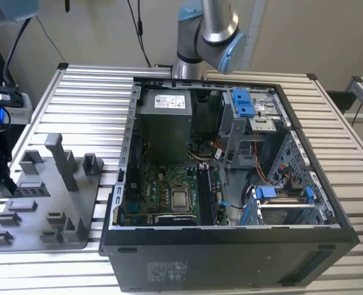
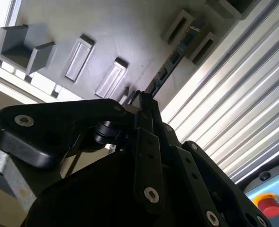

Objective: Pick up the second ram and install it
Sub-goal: 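Pick up the second ram and move it above second insertion slot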

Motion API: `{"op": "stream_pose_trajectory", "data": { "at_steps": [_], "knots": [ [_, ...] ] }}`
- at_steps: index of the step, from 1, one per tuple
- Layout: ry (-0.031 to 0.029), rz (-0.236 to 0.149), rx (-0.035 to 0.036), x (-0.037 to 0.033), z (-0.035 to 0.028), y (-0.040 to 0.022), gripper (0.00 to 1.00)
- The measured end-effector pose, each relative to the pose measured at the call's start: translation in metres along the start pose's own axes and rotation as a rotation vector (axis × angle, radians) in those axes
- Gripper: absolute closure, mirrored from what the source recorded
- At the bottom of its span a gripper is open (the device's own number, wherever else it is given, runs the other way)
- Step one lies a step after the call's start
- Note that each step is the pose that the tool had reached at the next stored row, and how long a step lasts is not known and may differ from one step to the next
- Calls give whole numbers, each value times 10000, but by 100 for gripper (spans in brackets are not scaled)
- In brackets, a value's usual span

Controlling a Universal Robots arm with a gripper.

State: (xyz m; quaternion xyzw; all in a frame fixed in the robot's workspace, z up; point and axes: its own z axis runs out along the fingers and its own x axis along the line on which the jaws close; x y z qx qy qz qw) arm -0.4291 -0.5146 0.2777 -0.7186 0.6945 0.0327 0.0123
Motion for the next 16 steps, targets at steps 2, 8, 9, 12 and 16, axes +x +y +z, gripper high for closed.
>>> {"op": "stream_pose_trajectory", "data": {
  "at_steps": [2, 8, 9, 12, 16],
  "knots": [
    [-1, 10, 1, -3, -47, 1, 86],
    [-2, 60, 3, -11, -166, 5, 86],
    [-2, 79, 5, -12, -186, 5, 86],
    [-4, 141, 9, -16, -251, 7, 86],
    [-8, 260, 16, -21, -322, 9, 86]
  ]
}}
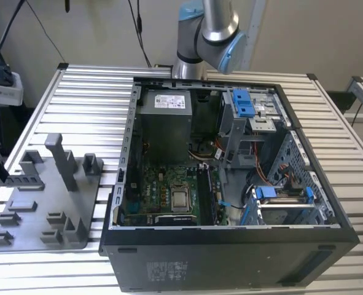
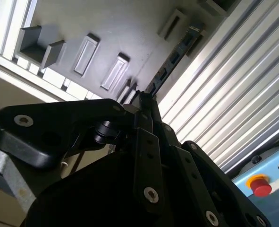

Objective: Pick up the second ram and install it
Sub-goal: 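Pick up the second ram and move it above second insertion slot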

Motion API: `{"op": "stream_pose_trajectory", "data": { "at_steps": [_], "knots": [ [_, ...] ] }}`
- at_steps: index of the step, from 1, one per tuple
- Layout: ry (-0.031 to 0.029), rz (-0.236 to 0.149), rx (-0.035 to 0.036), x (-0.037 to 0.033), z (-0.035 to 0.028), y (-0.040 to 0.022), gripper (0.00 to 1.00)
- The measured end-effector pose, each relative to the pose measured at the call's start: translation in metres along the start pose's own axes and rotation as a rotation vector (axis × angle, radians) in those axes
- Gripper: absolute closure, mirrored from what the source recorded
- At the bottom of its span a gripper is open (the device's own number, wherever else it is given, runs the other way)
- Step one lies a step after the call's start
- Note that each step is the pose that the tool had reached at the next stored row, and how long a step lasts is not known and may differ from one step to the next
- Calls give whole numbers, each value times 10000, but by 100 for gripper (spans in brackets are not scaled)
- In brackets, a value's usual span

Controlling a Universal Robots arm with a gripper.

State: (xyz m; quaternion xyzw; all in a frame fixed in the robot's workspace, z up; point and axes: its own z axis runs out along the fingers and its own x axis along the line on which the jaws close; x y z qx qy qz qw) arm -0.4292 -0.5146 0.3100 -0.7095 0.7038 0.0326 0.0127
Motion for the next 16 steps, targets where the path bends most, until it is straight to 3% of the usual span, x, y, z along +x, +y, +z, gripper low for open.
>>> {"op": "stream_pose_trajectory", "data": {
  "at_steps": [16],
  "knots": [
    [-2, 99, 7, -30, -465, 13, 86]
  ]
}}
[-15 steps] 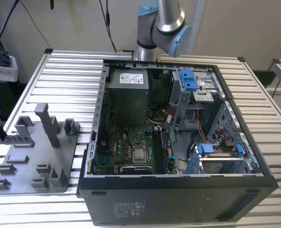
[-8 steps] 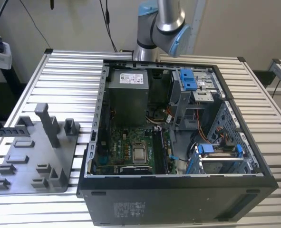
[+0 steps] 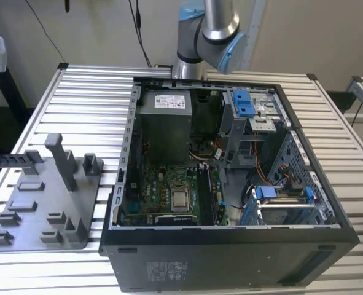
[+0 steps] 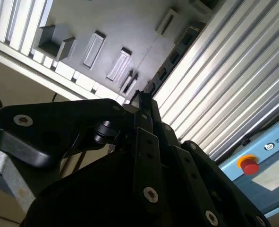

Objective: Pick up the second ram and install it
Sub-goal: 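Pick up the second ram and move it above second insertion slot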

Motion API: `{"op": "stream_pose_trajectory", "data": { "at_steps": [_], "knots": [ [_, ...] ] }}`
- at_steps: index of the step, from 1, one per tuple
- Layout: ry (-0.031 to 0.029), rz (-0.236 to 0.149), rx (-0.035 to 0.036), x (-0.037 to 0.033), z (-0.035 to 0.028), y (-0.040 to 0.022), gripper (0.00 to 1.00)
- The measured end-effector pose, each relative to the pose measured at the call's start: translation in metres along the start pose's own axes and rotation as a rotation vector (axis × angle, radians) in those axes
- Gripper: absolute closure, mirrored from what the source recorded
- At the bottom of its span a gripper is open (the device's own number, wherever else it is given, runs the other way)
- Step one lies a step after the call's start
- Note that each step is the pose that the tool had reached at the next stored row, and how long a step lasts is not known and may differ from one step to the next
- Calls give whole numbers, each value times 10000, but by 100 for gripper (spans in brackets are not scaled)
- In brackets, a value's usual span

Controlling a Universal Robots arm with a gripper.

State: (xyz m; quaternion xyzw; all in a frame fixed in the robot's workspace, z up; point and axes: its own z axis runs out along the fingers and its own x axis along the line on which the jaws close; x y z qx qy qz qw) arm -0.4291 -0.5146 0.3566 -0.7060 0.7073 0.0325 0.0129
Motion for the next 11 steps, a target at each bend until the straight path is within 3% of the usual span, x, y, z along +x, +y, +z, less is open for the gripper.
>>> {"op": "stream_pose_trajectory", "data": {
  "at_steps": [11],
  "knots": [
    [0, 3, -1, -19, -298, 9, 86]
  ]
}}
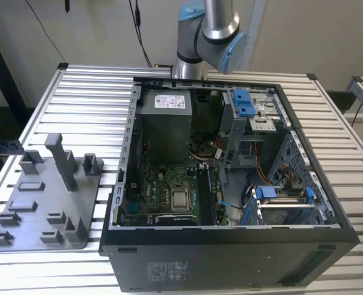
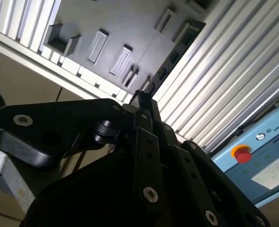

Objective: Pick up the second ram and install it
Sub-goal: 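Pick up the second ram and move it above second insertion slot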

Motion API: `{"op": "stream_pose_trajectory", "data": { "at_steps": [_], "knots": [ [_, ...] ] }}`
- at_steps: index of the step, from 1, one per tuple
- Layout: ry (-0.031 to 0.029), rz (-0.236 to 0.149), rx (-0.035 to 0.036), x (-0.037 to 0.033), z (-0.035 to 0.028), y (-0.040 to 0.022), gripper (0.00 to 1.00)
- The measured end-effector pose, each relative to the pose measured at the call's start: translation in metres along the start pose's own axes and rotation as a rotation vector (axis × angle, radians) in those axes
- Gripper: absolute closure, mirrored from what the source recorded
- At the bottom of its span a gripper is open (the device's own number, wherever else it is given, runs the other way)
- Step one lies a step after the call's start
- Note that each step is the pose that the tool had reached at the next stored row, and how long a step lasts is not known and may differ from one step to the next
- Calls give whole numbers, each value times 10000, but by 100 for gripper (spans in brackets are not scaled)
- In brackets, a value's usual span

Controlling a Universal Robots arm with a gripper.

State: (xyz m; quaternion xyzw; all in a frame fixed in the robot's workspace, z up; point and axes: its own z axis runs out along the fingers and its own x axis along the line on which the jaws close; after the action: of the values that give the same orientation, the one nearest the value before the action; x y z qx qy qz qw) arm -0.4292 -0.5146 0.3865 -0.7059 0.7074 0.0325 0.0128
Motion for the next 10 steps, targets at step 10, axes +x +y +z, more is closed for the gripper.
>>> {"op": "stream_pose_trajectory", "data": {
  "at_steps": [10],
  "knots": [
    [1, 0, 0, -17, -265, 8, 86]
  ]
}}
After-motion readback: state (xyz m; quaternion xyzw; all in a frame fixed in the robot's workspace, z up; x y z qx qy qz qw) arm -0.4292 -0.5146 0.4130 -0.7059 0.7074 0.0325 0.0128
